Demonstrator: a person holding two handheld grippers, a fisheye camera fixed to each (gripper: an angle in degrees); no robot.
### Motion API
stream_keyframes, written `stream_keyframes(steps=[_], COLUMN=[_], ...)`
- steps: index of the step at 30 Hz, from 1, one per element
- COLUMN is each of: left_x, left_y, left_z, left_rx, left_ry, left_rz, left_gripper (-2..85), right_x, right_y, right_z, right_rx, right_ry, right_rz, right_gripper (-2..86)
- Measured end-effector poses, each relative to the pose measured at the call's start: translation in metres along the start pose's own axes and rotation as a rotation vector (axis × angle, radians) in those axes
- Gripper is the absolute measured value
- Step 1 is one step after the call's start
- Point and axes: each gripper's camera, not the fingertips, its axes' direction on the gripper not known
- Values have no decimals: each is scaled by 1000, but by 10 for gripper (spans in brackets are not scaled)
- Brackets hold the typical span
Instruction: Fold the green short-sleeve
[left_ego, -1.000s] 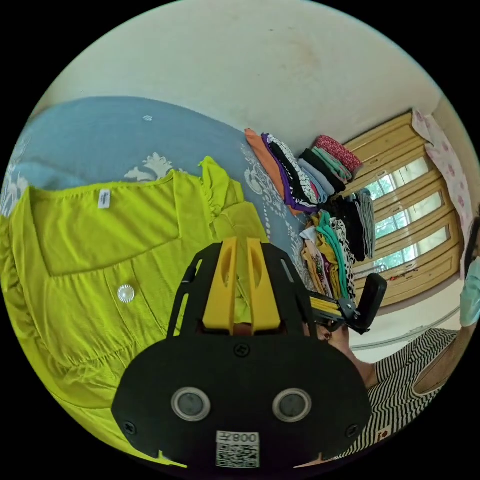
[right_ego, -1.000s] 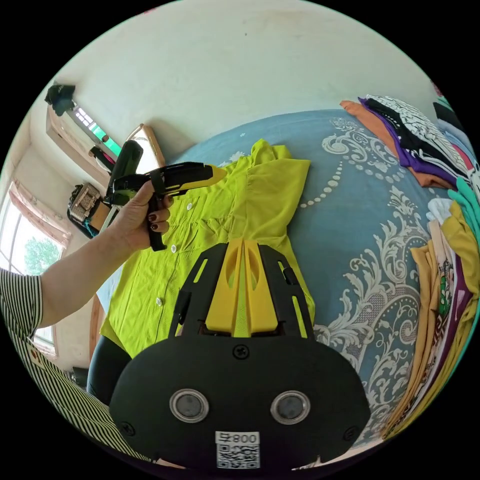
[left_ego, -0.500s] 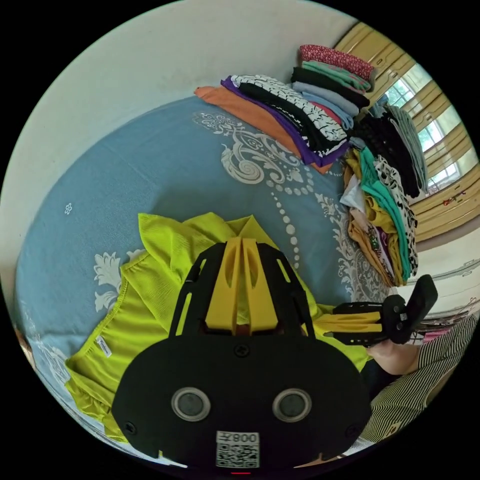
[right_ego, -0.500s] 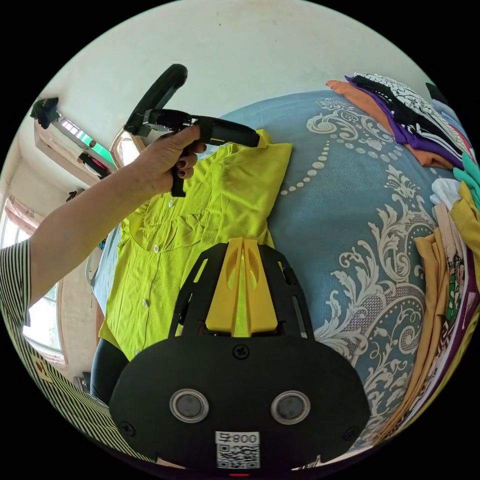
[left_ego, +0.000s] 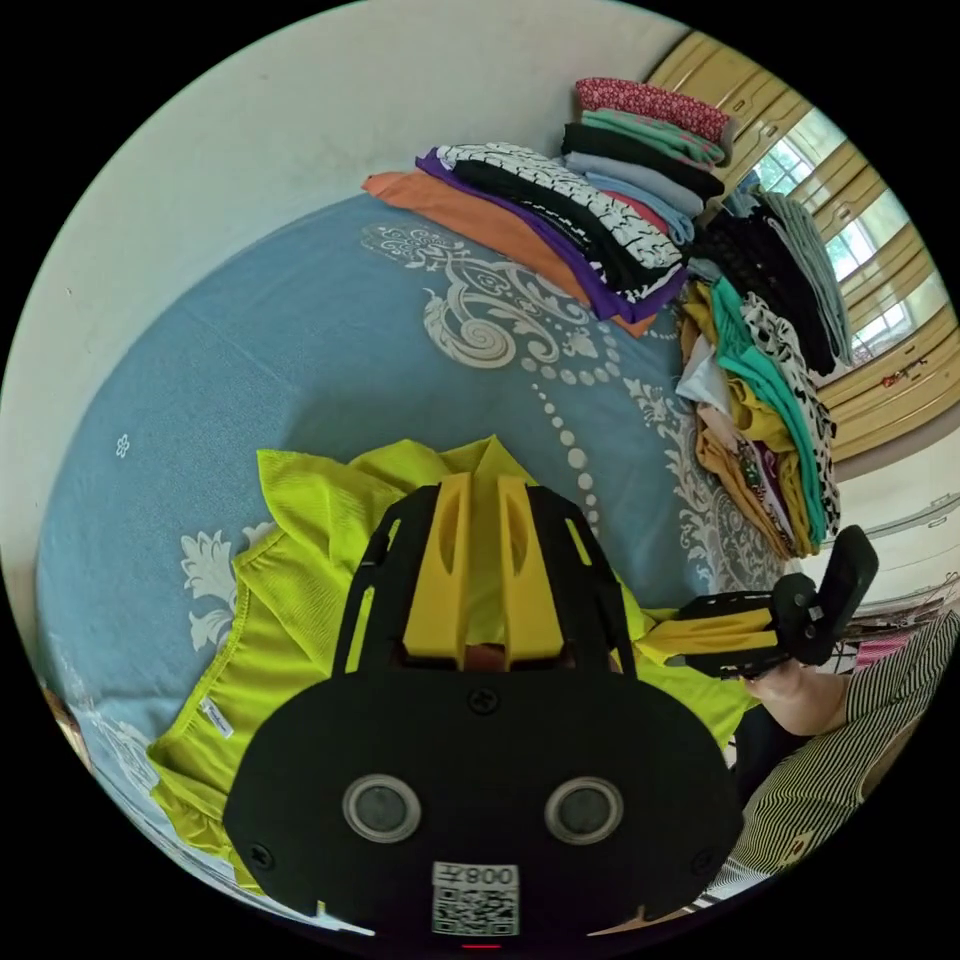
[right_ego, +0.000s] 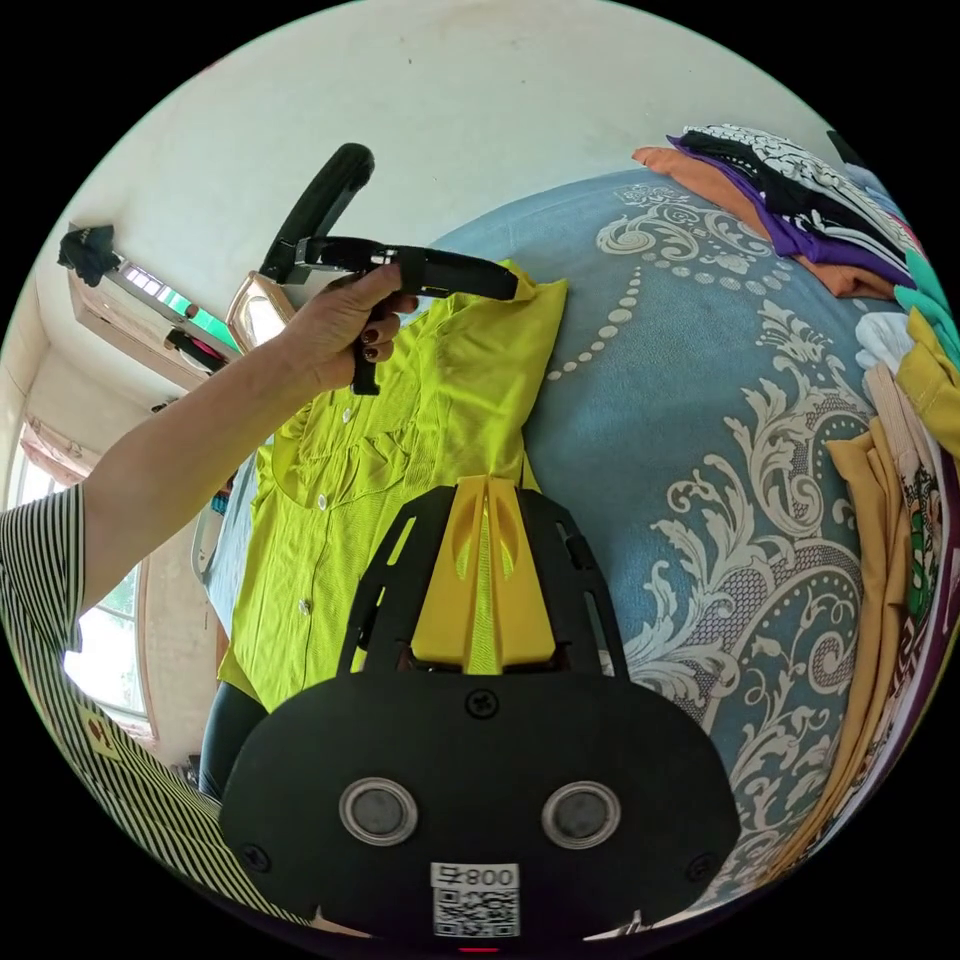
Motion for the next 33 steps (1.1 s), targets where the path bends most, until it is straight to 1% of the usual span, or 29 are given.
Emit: stream_keyframes(steps=[2,6,8,13,18,20,22,24,25,26,28,30,32,33], left_x=[-2,-10,-15,-26,-29,-24,-18,-17,-18,-22,-32,-34,-33,-33], left_y=[8,37,48,76,129,146,158,174,178,190,210,242,268,283], left_z=[-9,-49,-59,-55,-99,-108,-108,-95,-92,-93,-111,-141,-155,-156], left_rx=[19,173,200,130,281,288,252,137,109,106,159,243,266,238], left_ry=[25,84,107,69,84,92,94,47,27,28,87,139,174,174], left_rz=[-4,-45,-63,-108,-137,-106,-70,-58,-62,-76,-124,-128,-113,-110], left_gripper=[16,6,4,5,10,11,10,7,6,5,4,3,2,2], right_x=[0,2,4,-1,-14,-23,-31,-36,-37,-38,-42,-51,-62,-64], right_y=[0,1,2,0,2,0,-3,-8,-10,-11,-10,-8,-10,-12], right_z=[1,1,1,5,0,-1,5,17,26,32,27,24,32,38], right_rx=[-1,2,14,5,23,42,39,2,-20,-44,-14,8,1,-18], right_ry=[-2,-7,-11,-15,11,-1,13,48,84,67,43,79,97,101], right_rz=[0,14,32,41,30,18,4,-5,-3,-3,8,-3,-22,-21], right_gripper=[0,0,0,1,1,1,1,1,2,2,2,2,2,2])
